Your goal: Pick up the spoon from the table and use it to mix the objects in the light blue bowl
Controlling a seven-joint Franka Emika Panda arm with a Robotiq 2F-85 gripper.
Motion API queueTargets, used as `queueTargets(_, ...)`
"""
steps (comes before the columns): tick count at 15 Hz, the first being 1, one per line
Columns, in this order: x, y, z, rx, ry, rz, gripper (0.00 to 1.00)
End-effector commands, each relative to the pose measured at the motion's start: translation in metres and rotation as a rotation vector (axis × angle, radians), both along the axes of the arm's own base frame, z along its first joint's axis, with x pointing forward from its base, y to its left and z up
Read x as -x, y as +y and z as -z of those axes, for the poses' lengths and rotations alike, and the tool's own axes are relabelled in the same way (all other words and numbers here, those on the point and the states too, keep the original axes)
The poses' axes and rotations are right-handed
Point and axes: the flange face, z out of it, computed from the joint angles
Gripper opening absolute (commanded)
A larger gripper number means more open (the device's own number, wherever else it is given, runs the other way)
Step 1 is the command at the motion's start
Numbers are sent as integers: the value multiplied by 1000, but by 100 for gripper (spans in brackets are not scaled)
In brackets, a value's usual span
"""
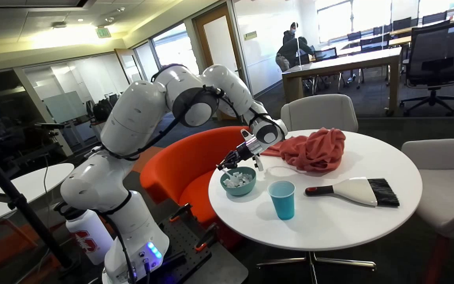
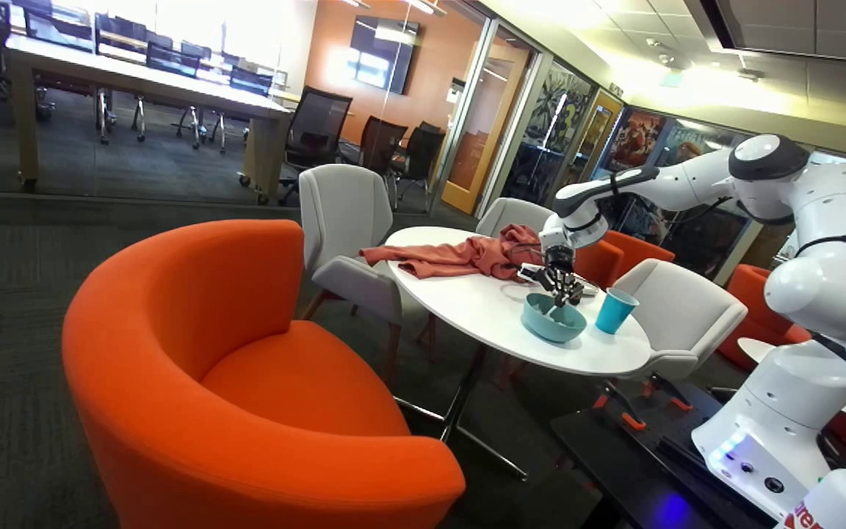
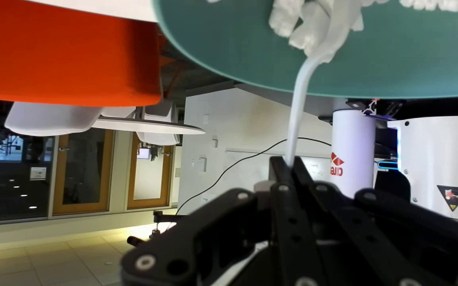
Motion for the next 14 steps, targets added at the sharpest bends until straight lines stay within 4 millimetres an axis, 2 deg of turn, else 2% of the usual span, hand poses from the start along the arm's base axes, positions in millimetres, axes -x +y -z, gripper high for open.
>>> queueTargets(1, 8, 5, 9, 6, 21, -43, 1)
queueTargets(5, 16, -5, 3, 41, 42, -18, 1)
queueTargets(6, 14, -10, -6, 52, 33, 13, 1)
queueTargets(10, 16, -29, -16, 101, 36, 102, 1)
queueTargets(14, 11, -35, -29, 126, -32, 123, 1)
